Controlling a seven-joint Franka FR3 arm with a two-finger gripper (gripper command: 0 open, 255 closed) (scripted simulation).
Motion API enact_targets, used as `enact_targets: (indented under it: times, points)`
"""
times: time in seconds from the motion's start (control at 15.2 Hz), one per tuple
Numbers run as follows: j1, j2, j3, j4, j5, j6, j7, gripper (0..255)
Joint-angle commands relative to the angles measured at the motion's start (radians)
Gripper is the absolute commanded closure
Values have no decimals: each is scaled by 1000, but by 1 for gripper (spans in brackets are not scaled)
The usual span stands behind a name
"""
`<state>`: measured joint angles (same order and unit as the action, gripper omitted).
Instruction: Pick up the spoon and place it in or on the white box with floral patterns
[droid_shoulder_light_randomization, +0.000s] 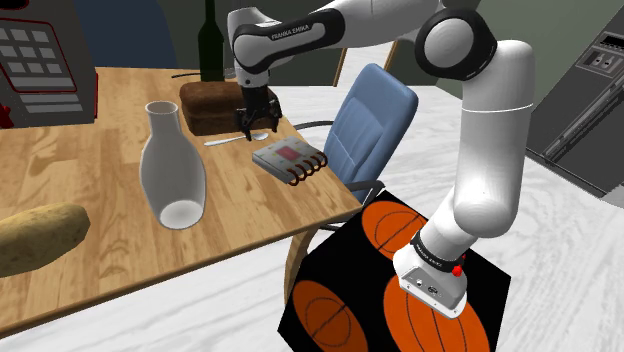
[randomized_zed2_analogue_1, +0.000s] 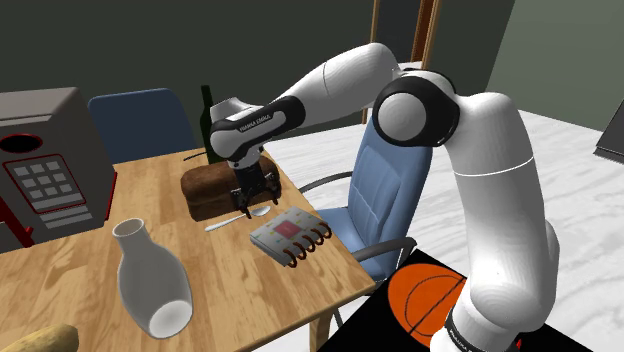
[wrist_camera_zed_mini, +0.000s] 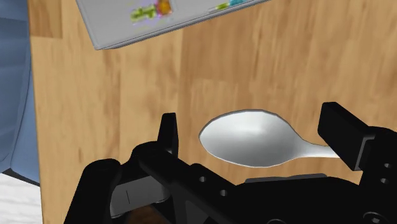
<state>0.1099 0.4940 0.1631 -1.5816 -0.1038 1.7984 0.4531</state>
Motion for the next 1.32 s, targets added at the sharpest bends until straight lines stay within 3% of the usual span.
enact_targets:
  times: [0.0,0.4,0.46,1.25]
  points:
    - [1,3,0,-5,-1,9,2,0]
    - [1,3,0,-5,-1,8,1,0]
    - [1,3,0,-5,-1,8,1,255]
    - [0,-13,1,13,2,-24,-1,255]
